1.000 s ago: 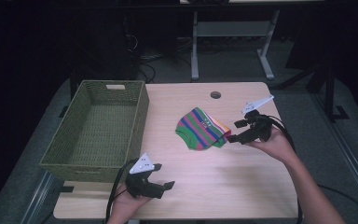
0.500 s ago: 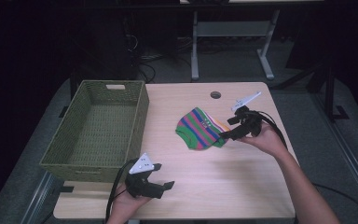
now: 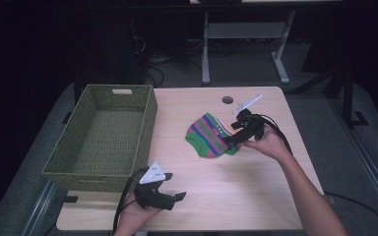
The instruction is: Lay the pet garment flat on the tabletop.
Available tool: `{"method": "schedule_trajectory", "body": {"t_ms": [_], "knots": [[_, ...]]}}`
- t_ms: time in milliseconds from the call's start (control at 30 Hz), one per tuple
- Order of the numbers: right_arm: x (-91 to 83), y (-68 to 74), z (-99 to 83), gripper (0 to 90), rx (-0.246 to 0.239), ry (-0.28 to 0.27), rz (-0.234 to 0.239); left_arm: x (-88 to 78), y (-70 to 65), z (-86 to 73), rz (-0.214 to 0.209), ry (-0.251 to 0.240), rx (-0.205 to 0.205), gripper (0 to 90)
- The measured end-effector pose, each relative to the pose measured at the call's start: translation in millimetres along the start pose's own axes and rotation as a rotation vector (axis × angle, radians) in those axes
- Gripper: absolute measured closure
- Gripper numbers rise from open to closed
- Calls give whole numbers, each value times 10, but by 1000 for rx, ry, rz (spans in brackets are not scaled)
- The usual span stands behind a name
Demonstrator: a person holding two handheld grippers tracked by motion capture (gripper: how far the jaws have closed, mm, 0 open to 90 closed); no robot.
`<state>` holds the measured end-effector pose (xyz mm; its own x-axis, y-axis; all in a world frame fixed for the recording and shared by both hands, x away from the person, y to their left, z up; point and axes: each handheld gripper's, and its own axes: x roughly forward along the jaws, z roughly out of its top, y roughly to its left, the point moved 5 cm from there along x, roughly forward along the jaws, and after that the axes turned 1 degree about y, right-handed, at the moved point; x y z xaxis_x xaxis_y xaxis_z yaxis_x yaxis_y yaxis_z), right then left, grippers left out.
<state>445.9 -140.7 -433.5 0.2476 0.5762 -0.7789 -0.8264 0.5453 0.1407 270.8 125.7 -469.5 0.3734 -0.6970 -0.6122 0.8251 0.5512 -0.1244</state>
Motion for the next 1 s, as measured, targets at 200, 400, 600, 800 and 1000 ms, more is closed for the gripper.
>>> {"method": "schedule_trajectory", "body": {"t_ms": [200,400,600,800,1000], "knots": [[104,-26,40,198,3,16,-2,22,-22,10,-7,-1,1,184],[238,-56,53,199,-1,38,-7,24,-31,10,-13,1,2,184],[369,-96,51,201,7,62,-21,32,-38,11,-14,5,7,184],[489,-115,75,202,17,72,-31,27,-38,14,-16,3,12,185],[612,-158,75,211,30,79,-51,31,-38,9,-16,6,9,185]]}}
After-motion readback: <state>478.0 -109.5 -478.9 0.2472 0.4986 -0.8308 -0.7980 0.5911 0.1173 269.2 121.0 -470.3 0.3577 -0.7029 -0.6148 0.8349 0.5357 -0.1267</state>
